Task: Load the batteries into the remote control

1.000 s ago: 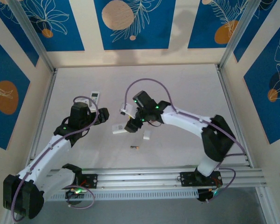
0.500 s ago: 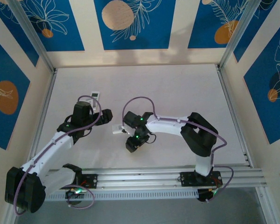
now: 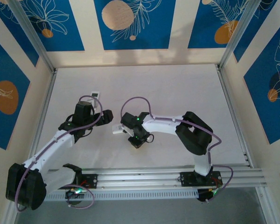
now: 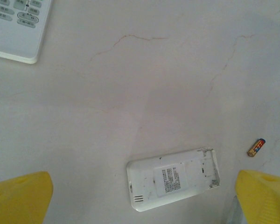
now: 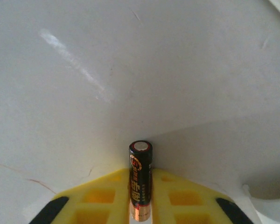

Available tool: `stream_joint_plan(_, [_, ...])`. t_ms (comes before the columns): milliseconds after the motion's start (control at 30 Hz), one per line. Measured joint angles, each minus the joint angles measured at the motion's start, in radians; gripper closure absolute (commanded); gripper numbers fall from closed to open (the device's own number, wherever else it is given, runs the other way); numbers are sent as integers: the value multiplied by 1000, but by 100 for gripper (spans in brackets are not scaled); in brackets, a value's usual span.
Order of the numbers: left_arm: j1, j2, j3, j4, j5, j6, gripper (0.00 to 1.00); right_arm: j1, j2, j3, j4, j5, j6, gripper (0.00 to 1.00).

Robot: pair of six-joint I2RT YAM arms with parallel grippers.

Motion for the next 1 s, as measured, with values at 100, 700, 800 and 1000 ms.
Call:
stream_joint_plan(100, [0,8,0,0,6,-3,0,-11,-1,3,3,-34,10,91])
stream_joint_plan(700, [0,-14,10,-9,14,-6,0,-249,30,136,151,-204,276,90])
stream_joint_plan(800, [0,-15,10,-9,14,-6,0,-243,67,144,153,-210,288,89])
stream_joint_plan(1000, [0,-15,10,-9,14,-6,0,-242,107,164,149,-216,306,84])
